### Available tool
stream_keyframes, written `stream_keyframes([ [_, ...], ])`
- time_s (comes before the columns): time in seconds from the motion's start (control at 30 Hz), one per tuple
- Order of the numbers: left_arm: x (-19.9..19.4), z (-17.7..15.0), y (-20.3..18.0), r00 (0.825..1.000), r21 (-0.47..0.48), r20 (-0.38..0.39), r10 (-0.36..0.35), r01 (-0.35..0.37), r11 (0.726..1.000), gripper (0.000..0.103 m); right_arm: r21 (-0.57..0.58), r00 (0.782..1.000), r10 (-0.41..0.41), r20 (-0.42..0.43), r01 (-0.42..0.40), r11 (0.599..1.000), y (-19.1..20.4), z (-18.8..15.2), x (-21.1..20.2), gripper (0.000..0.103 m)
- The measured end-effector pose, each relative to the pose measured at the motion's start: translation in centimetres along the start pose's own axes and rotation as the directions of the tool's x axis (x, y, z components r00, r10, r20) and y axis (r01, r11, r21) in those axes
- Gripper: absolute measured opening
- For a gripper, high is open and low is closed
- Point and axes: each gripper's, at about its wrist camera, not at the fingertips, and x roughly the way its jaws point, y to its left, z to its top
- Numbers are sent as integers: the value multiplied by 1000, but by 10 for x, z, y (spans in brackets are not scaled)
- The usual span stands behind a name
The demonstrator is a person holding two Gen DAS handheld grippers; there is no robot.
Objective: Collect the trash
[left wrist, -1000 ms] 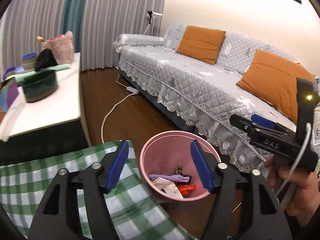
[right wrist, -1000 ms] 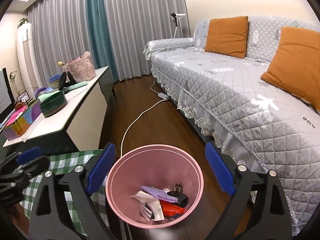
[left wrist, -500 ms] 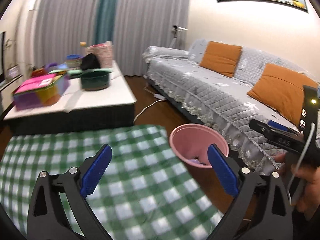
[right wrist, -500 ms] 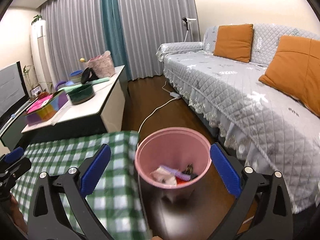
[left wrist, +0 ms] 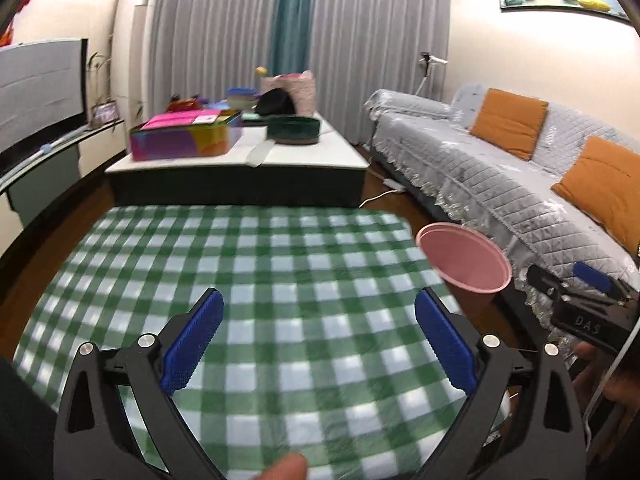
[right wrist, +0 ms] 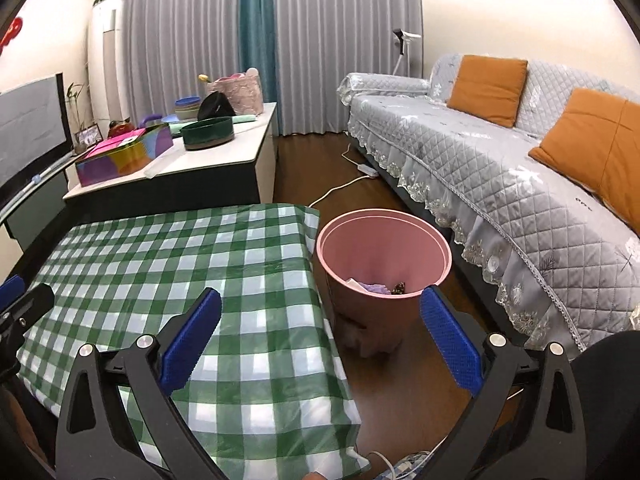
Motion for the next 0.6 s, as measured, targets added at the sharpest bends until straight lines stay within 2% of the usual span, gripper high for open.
stream_keyframes([
  [0.3,-1,-14,18,997,-22,-38,64,-65,998,93,-61,1000,-5,-13,4,998,22,-8,6,98],
  [0.6,0,-20,21,996,-16,-60,72,-73,997,93,-88,999,10,-33,-13,996,34,-13,12,98],
])
